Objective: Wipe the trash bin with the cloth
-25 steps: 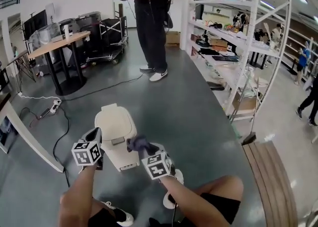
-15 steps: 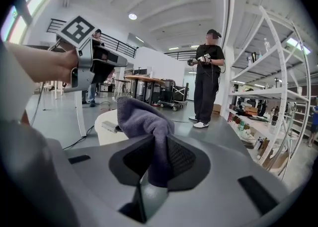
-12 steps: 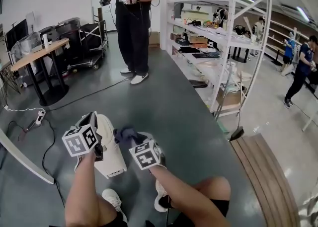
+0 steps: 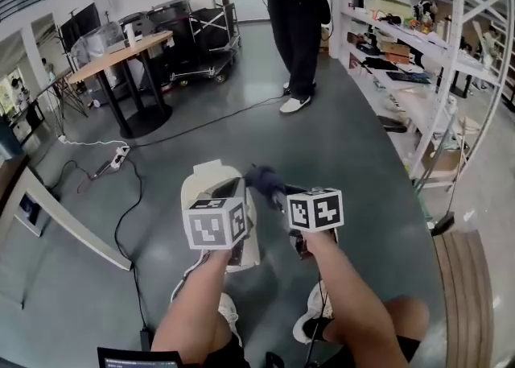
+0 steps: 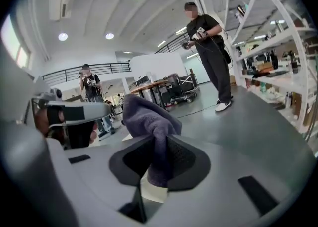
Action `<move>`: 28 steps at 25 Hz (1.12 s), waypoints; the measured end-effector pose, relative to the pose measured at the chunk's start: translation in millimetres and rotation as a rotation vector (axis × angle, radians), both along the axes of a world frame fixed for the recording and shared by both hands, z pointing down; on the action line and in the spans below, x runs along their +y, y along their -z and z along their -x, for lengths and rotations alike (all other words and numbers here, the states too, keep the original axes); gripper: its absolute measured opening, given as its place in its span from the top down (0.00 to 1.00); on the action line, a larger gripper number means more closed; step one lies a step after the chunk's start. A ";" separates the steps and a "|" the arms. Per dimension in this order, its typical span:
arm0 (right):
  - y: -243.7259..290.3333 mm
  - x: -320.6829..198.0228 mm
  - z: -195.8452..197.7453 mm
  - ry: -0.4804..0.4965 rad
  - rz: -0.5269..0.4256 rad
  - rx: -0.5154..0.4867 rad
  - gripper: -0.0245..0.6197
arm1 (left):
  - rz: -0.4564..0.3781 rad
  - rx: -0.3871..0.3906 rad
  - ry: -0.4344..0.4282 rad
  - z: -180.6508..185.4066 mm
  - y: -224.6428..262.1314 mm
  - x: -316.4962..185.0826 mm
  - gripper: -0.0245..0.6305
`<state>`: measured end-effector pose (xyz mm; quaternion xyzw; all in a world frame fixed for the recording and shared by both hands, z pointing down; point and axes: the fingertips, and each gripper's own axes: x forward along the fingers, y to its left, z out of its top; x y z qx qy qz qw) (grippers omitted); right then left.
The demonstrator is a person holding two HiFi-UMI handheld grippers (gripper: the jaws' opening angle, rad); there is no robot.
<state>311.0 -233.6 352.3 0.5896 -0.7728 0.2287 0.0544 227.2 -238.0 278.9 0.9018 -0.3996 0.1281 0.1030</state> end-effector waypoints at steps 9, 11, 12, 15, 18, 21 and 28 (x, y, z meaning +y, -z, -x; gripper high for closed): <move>-75.7 -44.6 -7.6 0.023 0.150 -0.247 0.85 | 0.013 -0.105 -0.039 -19.8 -32.7 -39.1 0.96; -85.5 -49.2 -3.8 0.060 0.164 -0.250 0.85 | 0.028 -0.117 -0.059 -28.0 -38.0 -44.2 0.96; -88.9 -50.0 0.0 0.090 0.170 -0.253 0.85 | 0.040 -0.120 -0.074 -32.9 -41.0 -45.2 0.96; -98.5 -48.5 12.8 0.182 0.184 -0.268 0.85 | 0.073 -0.121 -0.115 -45.3 -47.2 -42.6 0.96; -111.9 -49.8 16.0 0.198 0.193 -0.312 0.85 | 0.072 -0.144 -0.133 -48.7 -48.7 -36.8 0.96; -123.9 -51.4 19.4 0.199 0.199 -0.424 0.85 | 0.031 -0.205 -0.126 -42.9 -58.4 -37.2 0.96; -139.8 -49.6 30.3 0.227 0.213 -0.567 0.85 | 0.046 -0.240 -0.145 -48.9 -64.7 -23.8 0.96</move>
